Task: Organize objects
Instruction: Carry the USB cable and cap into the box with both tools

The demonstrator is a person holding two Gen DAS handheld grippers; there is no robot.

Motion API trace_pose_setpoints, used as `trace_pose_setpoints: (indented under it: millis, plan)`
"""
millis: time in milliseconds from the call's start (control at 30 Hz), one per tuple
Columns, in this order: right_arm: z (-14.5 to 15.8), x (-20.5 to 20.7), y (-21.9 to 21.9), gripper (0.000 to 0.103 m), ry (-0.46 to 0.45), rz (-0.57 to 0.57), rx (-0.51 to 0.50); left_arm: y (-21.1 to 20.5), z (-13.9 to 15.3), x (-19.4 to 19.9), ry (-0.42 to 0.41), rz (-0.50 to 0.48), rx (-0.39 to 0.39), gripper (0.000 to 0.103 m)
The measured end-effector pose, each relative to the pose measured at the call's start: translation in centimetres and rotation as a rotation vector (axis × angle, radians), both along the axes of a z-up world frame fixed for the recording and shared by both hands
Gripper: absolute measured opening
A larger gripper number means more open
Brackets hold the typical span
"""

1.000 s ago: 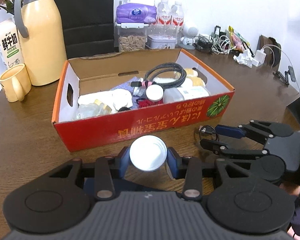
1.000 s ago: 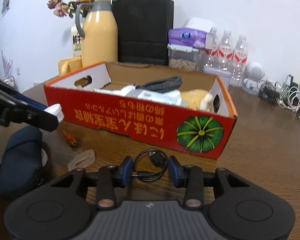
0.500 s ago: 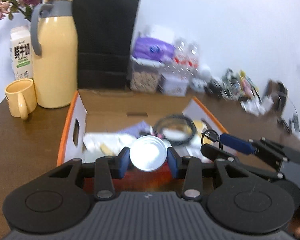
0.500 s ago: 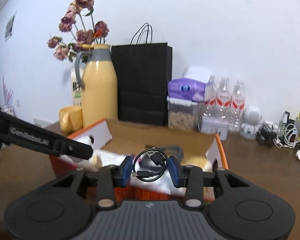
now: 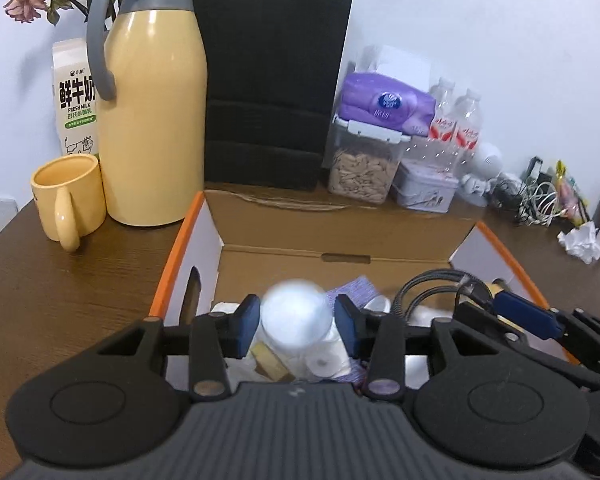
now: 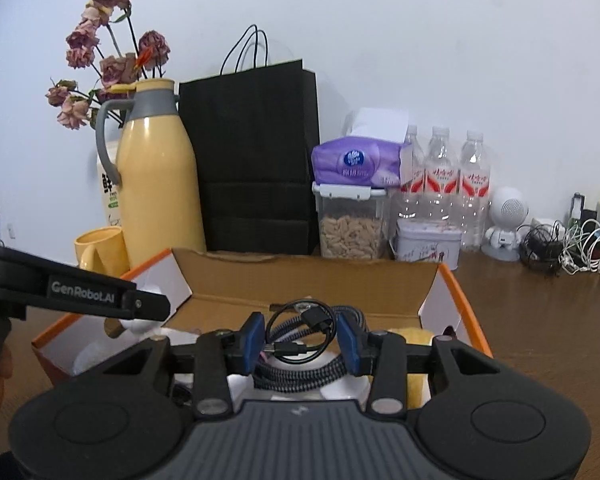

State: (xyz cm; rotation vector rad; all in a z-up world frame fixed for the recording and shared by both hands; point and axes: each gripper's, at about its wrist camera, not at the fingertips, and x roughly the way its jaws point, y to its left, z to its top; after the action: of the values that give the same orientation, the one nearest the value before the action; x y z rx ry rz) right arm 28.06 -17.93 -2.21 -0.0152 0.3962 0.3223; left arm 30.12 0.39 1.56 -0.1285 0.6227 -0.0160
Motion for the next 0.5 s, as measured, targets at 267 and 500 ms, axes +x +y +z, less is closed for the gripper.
trace_pose_setpoints:
  millis: [267,500]
  plan:
    - [0.2,-1.1,-0.3,0.082,-0.032,-0.043,-0.016,-0.3,1.0,-1.7,-0.103,0.029,0.051,0.103]
    - [0.7,-1.9,-0.7,0.103,-0.074,-0.071,-0.009,0.4,1.4,-2.7,-0.140,0.060,0.011,0.103]
